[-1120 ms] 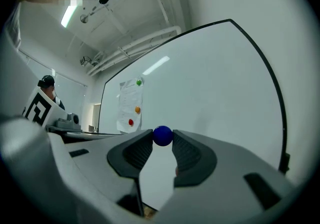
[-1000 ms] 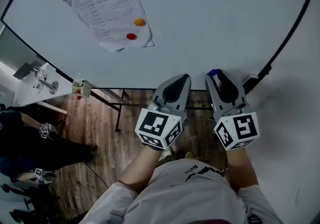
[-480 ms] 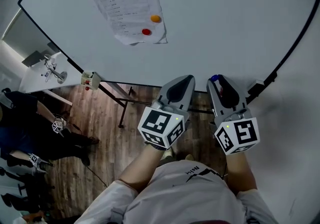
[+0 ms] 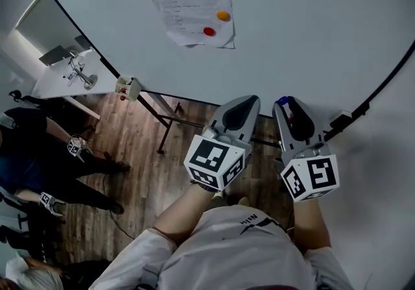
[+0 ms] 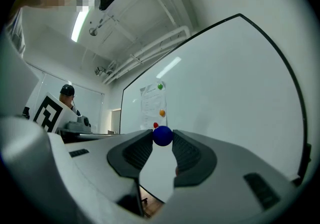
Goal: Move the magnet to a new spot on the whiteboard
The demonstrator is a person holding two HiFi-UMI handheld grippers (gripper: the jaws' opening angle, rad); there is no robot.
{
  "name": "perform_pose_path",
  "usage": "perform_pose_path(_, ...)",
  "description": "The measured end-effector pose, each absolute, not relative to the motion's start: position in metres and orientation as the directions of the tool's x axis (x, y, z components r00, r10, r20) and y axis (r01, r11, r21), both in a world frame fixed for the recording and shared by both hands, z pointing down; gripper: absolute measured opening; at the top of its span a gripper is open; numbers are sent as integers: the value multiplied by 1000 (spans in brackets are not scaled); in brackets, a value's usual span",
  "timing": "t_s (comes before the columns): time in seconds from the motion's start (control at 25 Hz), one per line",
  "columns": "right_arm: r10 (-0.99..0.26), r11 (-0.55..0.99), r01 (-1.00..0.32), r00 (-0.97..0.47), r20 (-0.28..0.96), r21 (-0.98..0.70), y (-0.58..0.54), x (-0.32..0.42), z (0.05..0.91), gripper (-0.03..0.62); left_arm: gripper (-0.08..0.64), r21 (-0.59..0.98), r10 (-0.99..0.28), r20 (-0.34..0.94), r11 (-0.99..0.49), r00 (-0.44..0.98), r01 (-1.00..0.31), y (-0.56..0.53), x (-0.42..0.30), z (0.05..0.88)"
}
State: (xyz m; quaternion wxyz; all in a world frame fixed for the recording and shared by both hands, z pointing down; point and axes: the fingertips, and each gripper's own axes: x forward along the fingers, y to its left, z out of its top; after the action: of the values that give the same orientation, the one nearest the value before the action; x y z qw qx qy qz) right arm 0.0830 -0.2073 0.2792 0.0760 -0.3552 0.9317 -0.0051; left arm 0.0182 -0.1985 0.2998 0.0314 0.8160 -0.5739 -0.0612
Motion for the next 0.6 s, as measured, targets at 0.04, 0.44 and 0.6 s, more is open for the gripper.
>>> perform_pose_path(0.04, -655, 754, -654, -742, -139, -65, -207, 80, 280, 129, 11, 116, -944, -62, -329, 324, -937, -197, 16, 300)
perform_pose_path(0.44, -577, 816, -574, -805, -138, -60, -198, 33, 283, 129, 11, 107, -974, -74, -222, 215, -969, -183, -31, 299)
perform_pose_path(0.6, -566, 823, -566, -813, -136, -45, -199, 8, 282, 129, 11, 111, -976, -88, -209, 200, -972, -185, -56, 296)
